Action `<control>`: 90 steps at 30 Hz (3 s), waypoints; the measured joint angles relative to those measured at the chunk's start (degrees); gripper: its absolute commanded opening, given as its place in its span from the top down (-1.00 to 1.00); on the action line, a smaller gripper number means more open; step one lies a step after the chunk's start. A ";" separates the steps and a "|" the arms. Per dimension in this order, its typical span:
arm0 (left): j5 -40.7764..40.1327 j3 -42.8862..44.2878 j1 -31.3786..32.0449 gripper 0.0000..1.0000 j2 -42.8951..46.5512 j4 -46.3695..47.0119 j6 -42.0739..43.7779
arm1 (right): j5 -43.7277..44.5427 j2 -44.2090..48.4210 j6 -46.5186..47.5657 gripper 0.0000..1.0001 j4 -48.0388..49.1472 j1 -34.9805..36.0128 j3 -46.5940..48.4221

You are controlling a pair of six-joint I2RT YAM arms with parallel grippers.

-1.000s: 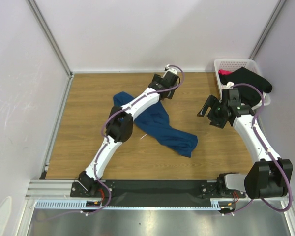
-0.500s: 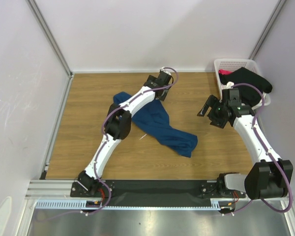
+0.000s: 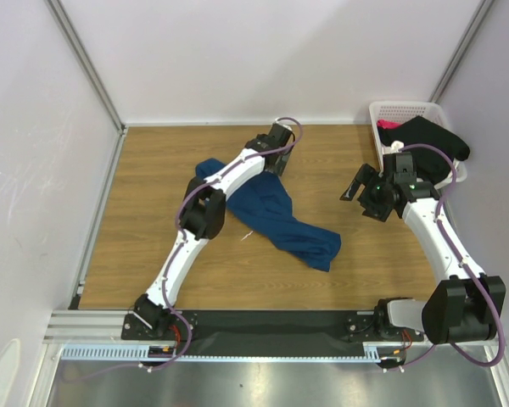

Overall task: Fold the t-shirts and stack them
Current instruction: Flatten the tshirt out

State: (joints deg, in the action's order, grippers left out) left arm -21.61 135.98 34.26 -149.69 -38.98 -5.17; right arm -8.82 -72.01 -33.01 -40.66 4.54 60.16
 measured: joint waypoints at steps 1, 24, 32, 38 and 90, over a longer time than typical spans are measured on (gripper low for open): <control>0.42 0.00 -0.11 -0.42 -0.02 -0.02 -0.39 | 0.00 0.00 0.00 -0.71 -0.02 0.00 0.00; 4.76 -3.13 -4.28 0.99 4.09 -0.44 -5.40 | -0.26 -1.57 0.00 -0.70 0.24 0.76 0.31; 9.68 -1.14 -8.31 0.99 19.78 3.61 -7.89 | -0.94 -3.45 -0.50 -0.70 1.29 2.64 0.31; 11.93 -0.13 -10.93 1.00 32.85 11.13 -11.13 | -1.51 -3.54 -1.53 -0.70 3.28 2.64 0.42; 9.88 -58.55 -22.47 0.99 83.62 -2.95 -19.32 | 2.91 -37.70 1.33 -0.41 22.23 25.99 16.20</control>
State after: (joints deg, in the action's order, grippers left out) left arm -11.73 77.43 11.79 -66.06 -41.93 -24.49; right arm -5.91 -109.71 -31.68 -18.44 30.52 76.36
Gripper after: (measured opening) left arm 0.010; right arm 0.734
